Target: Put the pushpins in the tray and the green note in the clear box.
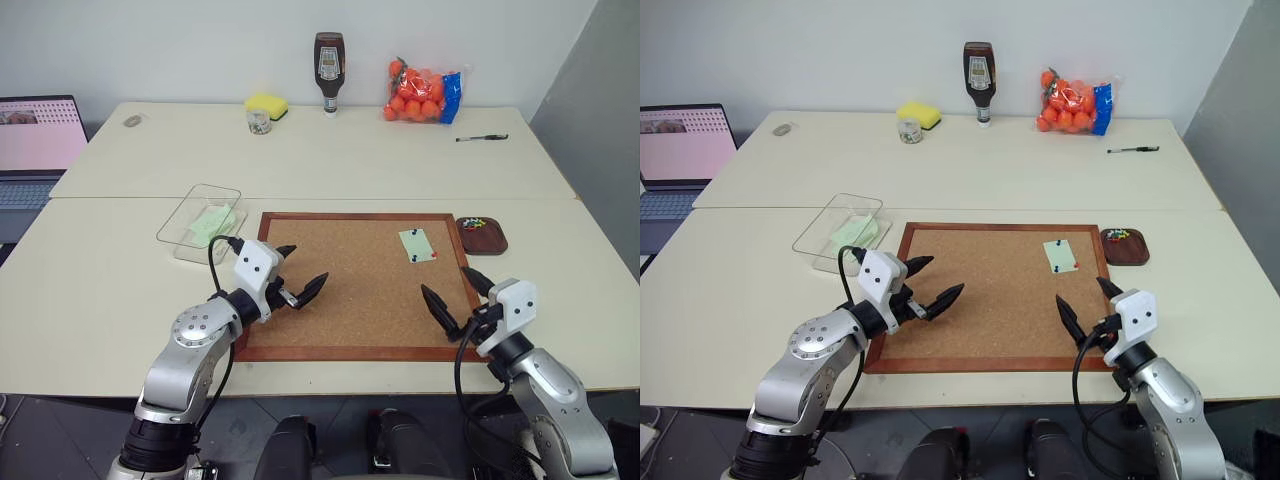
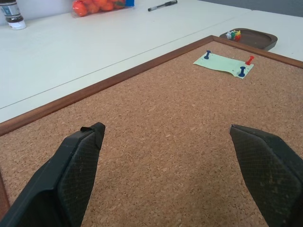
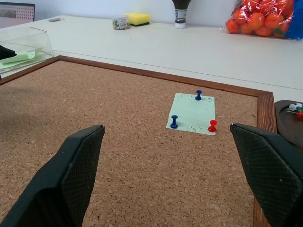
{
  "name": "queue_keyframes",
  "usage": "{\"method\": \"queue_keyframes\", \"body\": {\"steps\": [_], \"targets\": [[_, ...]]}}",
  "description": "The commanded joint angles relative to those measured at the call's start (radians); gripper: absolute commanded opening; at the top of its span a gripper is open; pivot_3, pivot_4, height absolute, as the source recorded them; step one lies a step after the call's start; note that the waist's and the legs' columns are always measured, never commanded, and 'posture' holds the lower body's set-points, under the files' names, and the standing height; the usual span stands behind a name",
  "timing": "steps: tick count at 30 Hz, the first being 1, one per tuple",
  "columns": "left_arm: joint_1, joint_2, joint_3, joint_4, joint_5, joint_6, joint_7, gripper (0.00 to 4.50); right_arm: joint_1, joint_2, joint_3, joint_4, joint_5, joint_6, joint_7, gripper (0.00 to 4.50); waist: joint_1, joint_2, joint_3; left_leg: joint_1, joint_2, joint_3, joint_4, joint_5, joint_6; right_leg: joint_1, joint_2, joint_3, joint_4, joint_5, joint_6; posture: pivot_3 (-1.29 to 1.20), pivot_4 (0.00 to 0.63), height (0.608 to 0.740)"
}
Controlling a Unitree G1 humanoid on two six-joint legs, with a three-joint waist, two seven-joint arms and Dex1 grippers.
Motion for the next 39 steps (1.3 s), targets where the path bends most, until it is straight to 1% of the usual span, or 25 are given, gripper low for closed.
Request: {"method": "queue_keyframes", "body": {"steps": [1, 12, 22, 29, 37, 39], "targets": [[-0.015, -0.003, 0.002, -0.020, -0.007, -0.024, -0.011, 4.47, 0.001, -0.006, -0.012, -0.056, 0.003, -0.011, 0.001, 4.50, 0.000, 0.000, 0.000, 0.000, 0.000, 0.000, 0.000, 0.000, 0.000, 0.000, 0.000, 0.000, 0.000, 0.000, 0.000, 0.00, 0.150, 0.740], [-0.039, -0.001, -0.018, 0.000, 0.017, -0.019, -0.006, 4.47, 0.001, -0.007, -0.010, -0.058, 0.001, -0.010, -0.002, 4.50, 0.000, 0.000, 0.000, 0.000, 0.000, 0.000, 0.000, 0.000, 0.000, 0.000, 0.000, 0.000, 0.000, 0.000, 0.000, 0.00, 0.150, 0.740], [-0.090, 0.003, -0.068, 0.065, 0.041, -0.058, -0.055, 4.47, 0.002, -0.004, -0.011, -0.063, -0.002, -0.010, -0.010, 4.50, 0.000, 0.000, 0.000, 0.000, 0.000, 0.000, 0.000, 0.000, 0.000, 0.000, 0.000, 0.000, 0.000, 0.000, 0.000, 0.00, 0.150, 0.740], [-0.156, 0.000, -0.106, 0.123, 0.051, -0.050, -0.098, 4.47, 0.011, -0.002, -0.012, -0.077, 0.003, -0.002, -0.019, 4.50, 0.000, 0.000, 0.000, 0.000, 0.000, 0.000, 0.000, 0.000, 0.000, 0.000, 0.000, 0.000, 0.000, 0.000, 0.000, 0.00, 0.150, 0.740], [-0.201, -0.005, -0.117, 0.170, 0.028, -0.057, -0.172, 4.47, 0.010, 0.004, -0.018, -0.128, 0.021, 0.043, -0.048, 4.50, 0.000, 0.000, 0.000, 0.000, 0.000, 0.000, 0.000, 0.000, 0.000, 0.000, 0.000, 0.000, 0.000, 0.000, 0.000, 0.00, 0.150, 0.740], [-0.207, -0.007, -0.118, 0.183, 0.033, -0.062, -0.181, 4.11, 0.000, 0.002, -0.020, -0.143, 0.023, 0.069, -0.059, 4.50, 0.000, 0.000, 0.000, 0.000, 0.000, 0.000, 0.000, 0.000, 0.000, 0.000, 0.000, 0.000, 0.000, 0.000, 0.000, 0.00, 0.150, 0.740]]}}
